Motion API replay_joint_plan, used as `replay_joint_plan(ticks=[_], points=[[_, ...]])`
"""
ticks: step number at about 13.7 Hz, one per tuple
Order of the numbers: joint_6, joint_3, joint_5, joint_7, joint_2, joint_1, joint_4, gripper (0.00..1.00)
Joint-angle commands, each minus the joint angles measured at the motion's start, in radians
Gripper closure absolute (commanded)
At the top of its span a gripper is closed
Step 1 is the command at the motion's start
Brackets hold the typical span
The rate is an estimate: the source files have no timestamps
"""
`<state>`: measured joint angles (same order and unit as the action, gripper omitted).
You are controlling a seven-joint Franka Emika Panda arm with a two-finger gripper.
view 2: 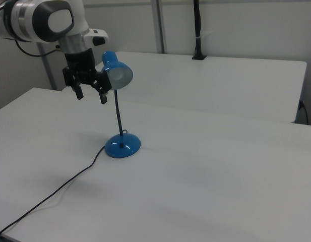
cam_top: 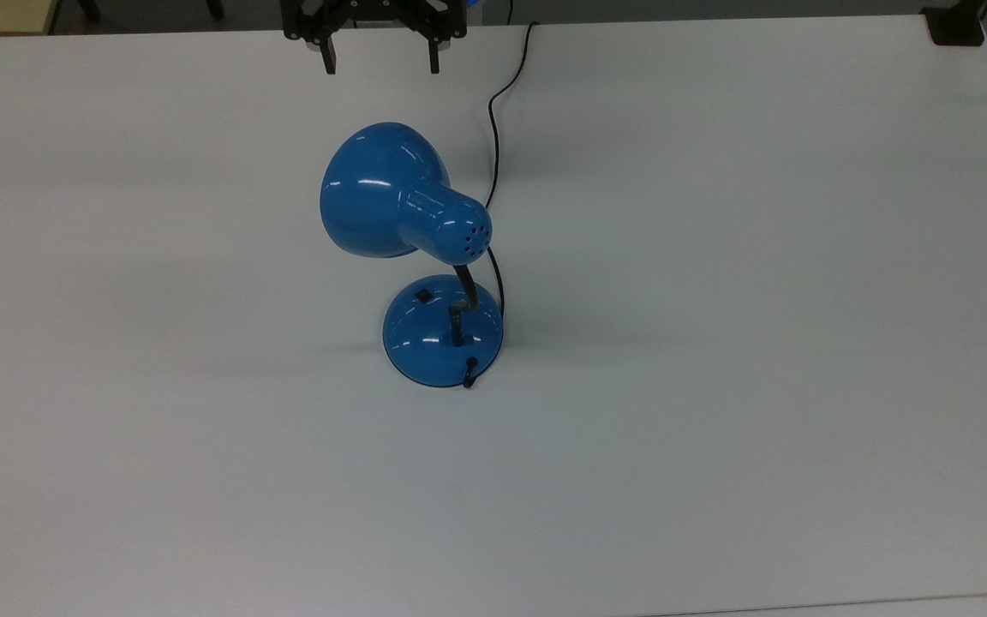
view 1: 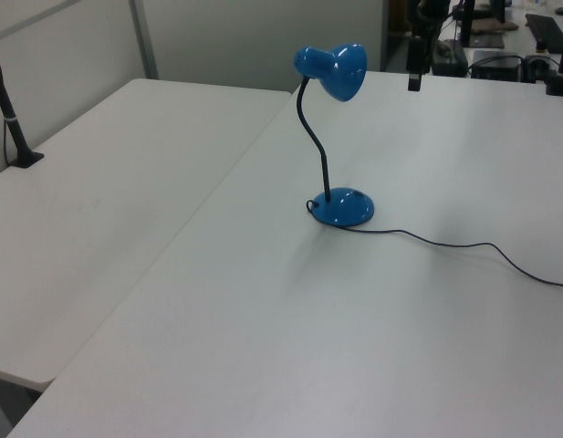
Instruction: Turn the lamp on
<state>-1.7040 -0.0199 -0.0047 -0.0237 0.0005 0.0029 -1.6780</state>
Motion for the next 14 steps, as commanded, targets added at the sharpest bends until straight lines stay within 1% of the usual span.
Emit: replay_joint_plan(ticks=[1,12,14], points=[[-0.002,0.006,0.014,-0.001,-0.007,0.005,0.006,0.0],[-0.006,0.005,0.014,0.001,-0.004,0.002,0.006,0.0],[-0.005,0.005,0.012,-0.016,-0.004,0.002,0.006,0.0]])
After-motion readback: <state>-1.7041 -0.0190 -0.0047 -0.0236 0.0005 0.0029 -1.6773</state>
